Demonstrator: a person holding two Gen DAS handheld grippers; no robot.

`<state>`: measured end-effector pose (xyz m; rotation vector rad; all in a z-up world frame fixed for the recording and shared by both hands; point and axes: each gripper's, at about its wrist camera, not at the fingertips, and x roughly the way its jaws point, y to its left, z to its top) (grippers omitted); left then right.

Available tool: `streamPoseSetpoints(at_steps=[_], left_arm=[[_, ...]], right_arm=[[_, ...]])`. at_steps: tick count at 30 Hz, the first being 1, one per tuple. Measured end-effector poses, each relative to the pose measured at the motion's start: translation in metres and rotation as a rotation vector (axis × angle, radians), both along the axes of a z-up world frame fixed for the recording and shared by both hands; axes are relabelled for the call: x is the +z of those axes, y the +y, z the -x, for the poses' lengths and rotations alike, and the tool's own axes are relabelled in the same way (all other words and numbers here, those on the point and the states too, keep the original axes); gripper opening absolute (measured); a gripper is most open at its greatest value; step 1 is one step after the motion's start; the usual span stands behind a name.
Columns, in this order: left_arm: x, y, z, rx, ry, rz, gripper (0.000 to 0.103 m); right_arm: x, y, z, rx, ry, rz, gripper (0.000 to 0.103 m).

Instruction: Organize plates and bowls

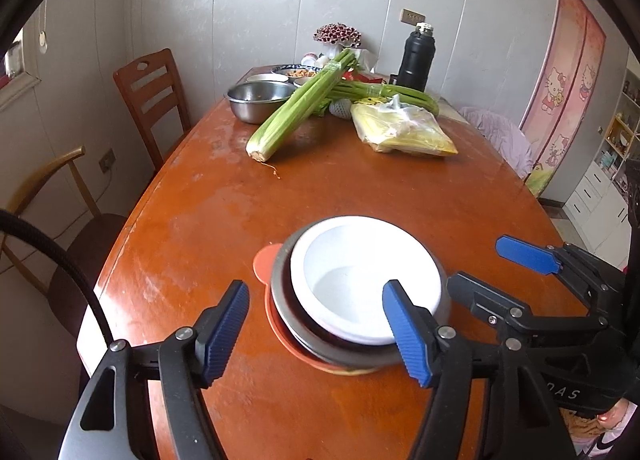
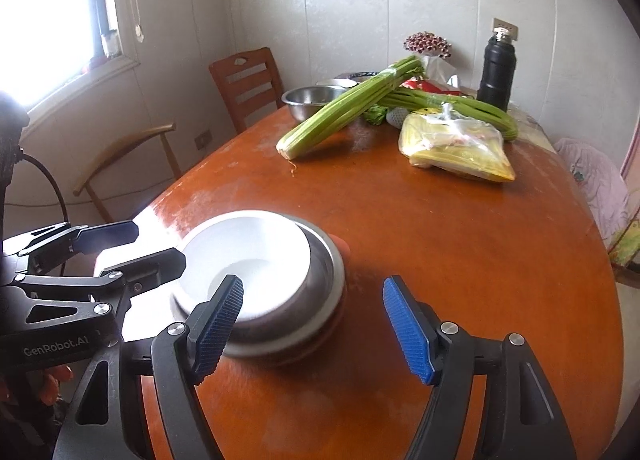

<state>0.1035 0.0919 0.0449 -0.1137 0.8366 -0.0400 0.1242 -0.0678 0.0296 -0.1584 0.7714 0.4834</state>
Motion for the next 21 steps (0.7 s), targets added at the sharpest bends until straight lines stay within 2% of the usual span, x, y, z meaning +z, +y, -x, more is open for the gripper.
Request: streamPoseSetpoints(at_steps=[12,21], left_arm=[[-0.019,-0.026,0.046,0.008,-0.006,-0.017,0.078],[-0.035,-0.037,0.068,0.012,0.011,-0.042,0.078]], right_arm=[[-0.019,-0.030,0.053,-0.026,0.005,0.000,0.075],[-0.033,-0.040,0.079,-0.034,0.011,0.017,0.075]])
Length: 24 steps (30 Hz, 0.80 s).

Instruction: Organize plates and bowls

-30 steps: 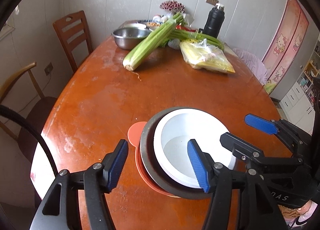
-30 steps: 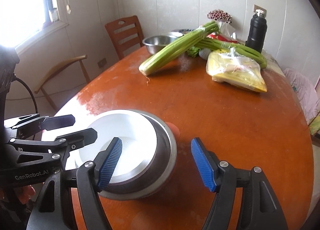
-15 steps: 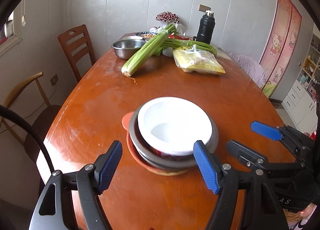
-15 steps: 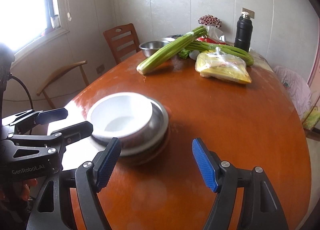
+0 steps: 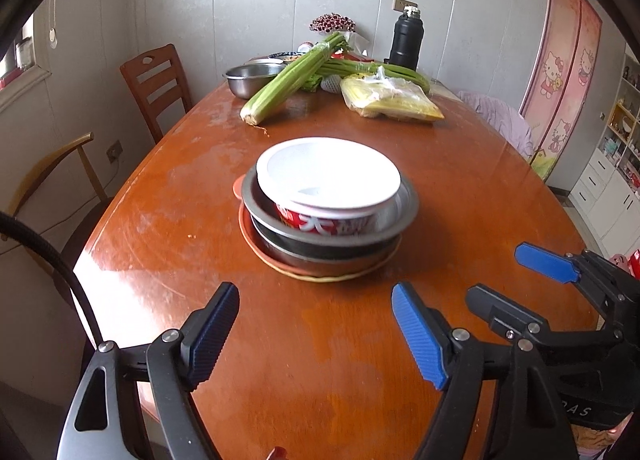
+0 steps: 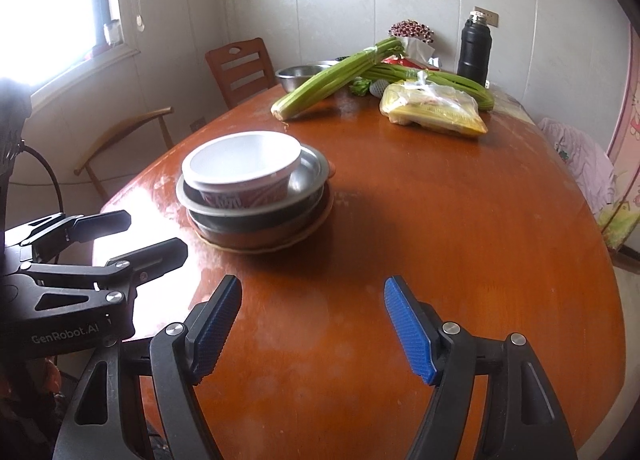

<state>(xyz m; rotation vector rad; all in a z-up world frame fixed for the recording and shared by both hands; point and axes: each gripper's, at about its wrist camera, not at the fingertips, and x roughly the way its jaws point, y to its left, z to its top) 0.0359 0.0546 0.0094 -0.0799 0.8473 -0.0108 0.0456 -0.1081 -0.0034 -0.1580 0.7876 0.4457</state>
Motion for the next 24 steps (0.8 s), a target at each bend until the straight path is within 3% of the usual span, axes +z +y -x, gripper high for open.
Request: streamPoseSetpoints(at_steps=[24], left_arm=[[-0.017,-0.001,0.012,0.017,0.017,0.001,0.079]], right_arm=[[-0.012,0.000,0.012,-0.014,0.005,0.017,0.075]])
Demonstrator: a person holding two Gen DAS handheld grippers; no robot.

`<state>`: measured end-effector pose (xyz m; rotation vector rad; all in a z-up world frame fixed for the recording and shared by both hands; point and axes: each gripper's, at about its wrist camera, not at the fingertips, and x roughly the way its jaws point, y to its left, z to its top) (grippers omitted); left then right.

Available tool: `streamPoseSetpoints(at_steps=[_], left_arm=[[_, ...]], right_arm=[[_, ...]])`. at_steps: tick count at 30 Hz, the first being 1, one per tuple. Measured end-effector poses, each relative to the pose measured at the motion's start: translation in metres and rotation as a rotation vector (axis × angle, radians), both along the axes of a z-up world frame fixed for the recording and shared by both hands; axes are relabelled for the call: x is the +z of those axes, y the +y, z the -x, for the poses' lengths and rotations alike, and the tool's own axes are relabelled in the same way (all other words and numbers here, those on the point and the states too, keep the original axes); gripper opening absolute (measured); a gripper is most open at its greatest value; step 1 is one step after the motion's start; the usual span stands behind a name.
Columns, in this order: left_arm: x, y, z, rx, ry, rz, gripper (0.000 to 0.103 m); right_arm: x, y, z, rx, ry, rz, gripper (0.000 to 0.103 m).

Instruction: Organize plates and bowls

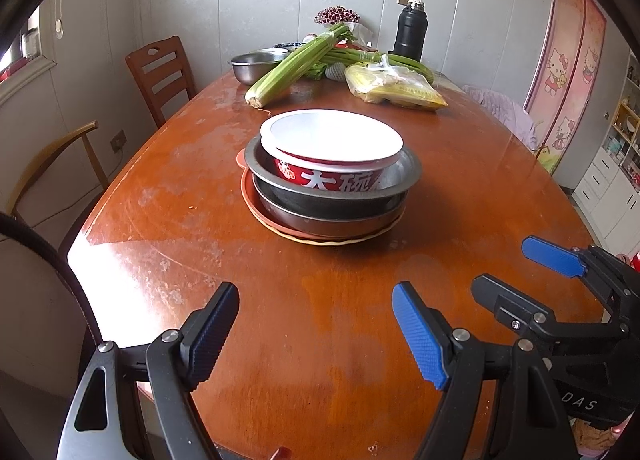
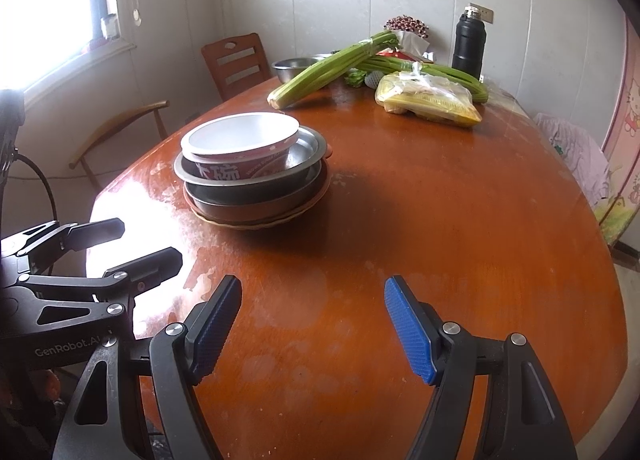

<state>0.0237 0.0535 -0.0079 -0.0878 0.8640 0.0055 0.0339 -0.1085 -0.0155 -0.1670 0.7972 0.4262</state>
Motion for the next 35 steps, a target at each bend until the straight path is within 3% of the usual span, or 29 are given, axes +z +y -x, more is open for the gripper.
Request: streamPoseSetpoints(at_steps=[26,35], left_arm=[[-0.008,0.003,0.001,-0.006,0.019,-0.003,0.079],[-0.002,0.033,-0.024,0.031,0.008,0.011,0.079]], right_arm=[[-0.008,0.000,-0.004,-0.036,0.017,0.018,0.075],[-0.002,-0.028,-0.028,-0.094,0.030,0.018,0.075]])
